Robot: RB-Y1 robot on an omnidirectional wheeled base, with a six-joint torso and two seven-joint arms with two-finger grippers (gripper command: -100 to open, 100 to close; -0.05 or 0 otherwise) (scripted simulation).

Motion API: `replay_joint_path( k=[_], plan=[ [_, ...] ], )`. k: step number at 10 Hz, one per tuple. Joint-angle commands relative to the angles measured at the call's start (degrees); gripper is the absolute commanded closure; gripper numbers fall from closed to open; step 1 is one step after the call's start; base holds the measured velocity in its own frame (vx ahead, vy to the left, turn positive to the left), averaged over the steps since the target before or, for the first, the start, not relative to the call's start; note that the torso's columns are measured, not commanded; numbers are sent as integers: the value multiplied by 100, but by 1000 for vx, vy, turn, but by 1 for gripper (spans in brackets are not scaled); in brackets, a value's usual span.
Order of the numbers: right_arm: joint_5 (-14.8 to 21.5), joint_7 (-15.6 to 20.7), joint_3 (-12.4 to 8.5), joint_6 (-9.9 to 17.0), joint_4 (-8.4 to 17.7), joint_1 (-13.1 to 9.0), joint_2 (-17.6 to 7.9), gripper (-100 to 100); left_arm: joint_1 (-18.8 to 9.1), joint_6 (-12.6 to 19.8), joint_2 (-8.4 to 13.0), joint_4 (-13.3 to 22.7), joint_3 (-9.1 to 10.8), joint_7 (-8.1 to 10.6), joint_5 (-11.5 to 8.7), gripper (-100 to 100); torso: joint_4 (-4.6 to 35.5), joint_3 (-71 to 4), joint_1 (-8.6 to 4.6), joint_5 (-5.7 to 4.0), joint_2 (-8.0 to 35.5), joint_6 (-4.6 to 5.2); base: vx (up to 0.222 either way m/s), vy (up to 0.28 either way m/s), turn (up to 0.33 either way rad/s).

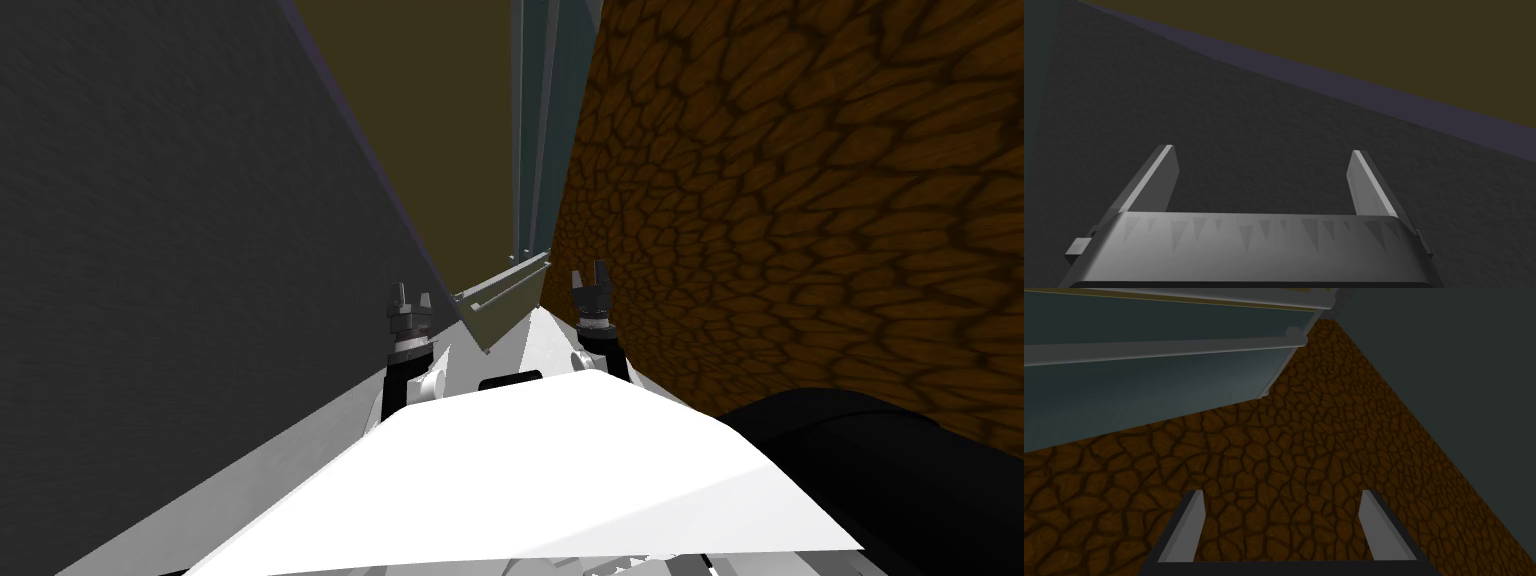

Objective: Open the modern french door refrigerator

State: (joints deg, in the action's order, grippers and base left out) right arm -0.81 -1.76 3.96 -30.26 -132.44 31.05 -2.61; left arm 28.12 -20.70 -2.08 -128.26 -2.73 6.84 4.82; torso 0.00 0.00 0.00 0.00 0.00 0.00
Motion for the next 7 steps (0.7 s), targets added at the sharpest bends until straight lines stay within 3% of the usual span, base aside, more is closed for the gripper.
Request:
replay_joint_path(
  k=[1,7],
  plan=[
    [0,0,0,0,0,0,0,0,0,0,0,0,0,0,0,0,235,-467,0,0,232,0,0,0,0],
    [0,0,0,0,-2,0,0,0,0,-1,0,-2,0,0,0,0,2691,-5381,0,0,2693,0,0,0,0]
  ],
)
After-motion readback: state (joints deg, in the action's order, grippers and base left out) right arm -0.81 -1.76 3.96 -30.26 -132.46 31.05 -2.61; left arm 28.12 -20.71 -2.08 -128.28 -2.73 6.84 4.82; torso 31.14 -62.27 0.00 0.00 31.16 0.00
